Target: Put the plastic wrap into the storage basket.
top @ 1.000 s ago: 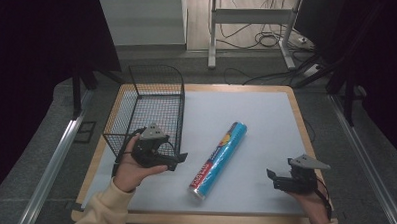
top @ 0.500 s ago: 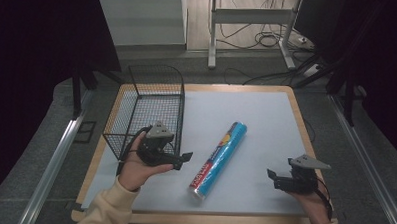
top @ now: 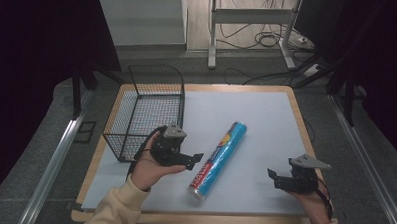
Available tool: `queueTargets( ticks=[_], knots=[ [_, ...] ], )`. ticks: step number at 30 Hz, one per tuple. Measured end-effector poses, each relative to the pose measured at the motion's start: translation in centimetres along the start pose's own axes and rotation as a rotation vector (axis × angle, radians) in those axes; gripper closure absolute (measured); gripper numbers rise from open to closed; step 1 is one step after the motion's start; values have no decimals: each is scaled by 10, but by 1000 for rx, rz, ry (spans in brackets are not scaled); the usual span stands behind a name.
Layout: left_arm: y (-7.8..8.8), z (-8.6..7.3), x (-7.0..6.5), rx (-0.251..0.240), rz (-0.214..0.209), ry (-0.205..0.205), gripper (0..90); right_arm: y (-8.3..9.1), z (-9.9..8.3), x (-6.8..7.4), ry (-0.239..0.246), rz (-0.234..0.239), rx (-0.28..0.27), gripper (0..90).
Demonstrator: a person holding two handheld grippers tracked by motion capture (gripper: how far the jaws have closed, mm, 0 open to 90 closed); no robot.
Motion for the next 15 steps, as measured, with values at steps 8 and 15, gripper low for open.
queueTargets(
  ticks=[8,15],
  knots=[
    [-12,2,-6,45,1,1,167,0,-1,-1,-3,-5,4,127],
    [-25,6,-13,69,-24,-11,154,0,-1,-1,-2,-8,4,127]
  ],
)
Point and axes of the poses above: each handheld gripper's, and its own axes: y roughly backward along the jaws, z roughly out of its top, x roughly to its left, the point moved 9 cm from there along -y, roughly forward along the jaws, and after that the axes turned 1 degree about y, right-handed, at the moved point
